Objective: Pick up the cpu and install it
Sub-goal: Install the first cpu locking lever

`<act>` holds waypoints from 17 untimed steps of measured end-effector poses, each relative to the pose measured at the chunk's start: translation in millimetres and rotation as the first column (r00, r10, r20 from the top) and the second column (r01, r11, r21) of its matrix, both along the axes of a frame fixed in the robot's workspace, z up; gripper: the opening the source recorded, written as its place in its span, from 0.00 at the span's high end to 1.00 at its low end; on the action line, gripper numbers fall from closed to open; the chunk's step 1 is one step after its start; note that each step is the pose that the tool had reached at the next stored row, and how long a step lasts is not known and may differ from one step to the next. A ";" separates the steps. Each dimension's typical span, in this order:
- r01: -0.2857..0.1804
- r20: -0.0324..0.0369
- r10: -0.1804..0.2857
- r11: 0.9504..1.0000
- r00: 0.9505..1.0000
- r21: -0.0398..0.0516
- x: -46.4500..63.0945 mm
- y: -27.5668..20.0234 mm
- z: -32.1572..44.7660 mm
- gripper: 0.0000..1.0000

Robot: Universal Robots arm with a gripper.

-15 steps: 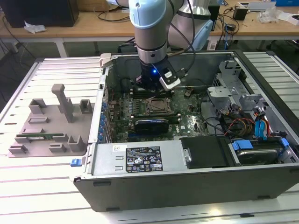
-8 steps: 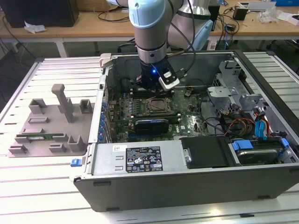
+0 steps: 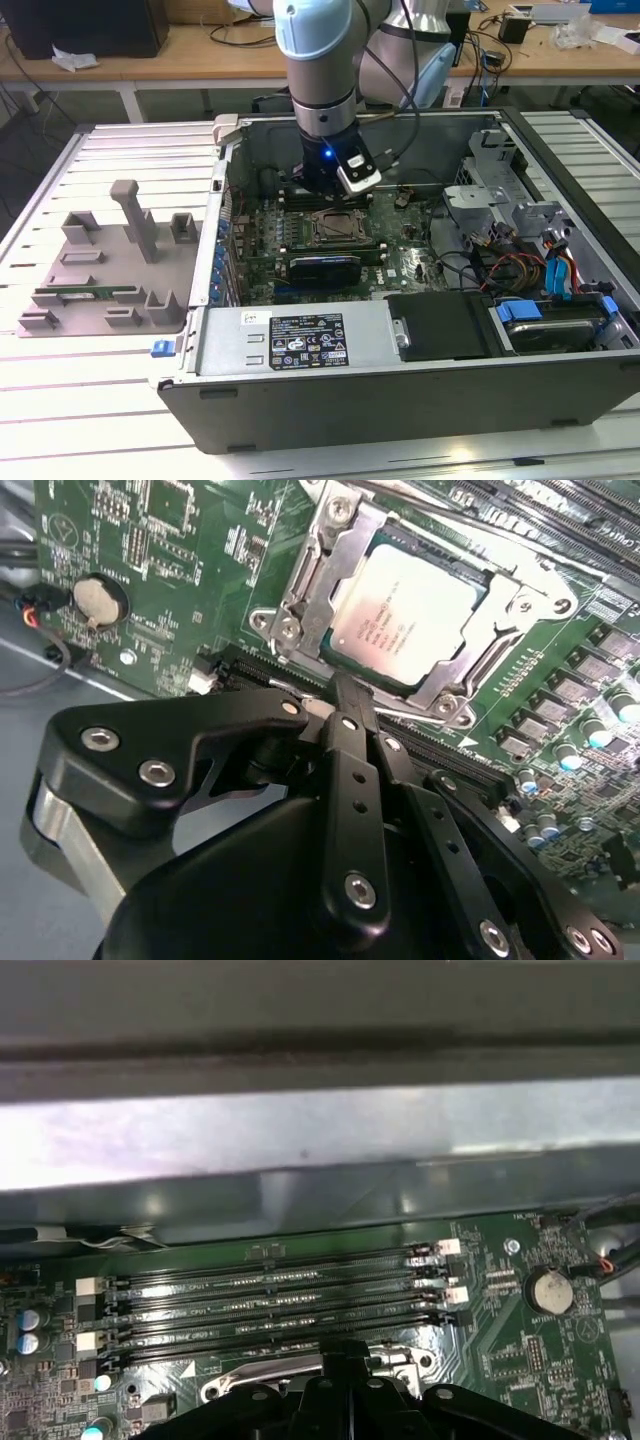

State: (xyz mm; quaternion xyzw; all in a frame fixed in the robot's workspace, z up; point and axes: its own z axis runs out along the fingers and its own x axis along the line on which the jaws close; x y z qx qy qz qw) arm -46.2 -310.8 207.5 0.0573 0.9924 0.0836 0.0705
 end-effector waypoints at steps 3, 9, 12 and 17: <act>0.022 0.000 -0.022 1.000 1.000 -0.003 0.0 0.6 -0.3 0.89; 0.058 0.000 -0.058 0.998 0.998 -0.004 0.0 3.6 -0.3 0.89; 0.072 0.000 -0.072 0.997 0.997 -0.004 0.0 5.0 -0.3 0.89; 0.087 0.000 -0.087 0.996 0.996 -0.004 0.0 10.3 -0.3 0.89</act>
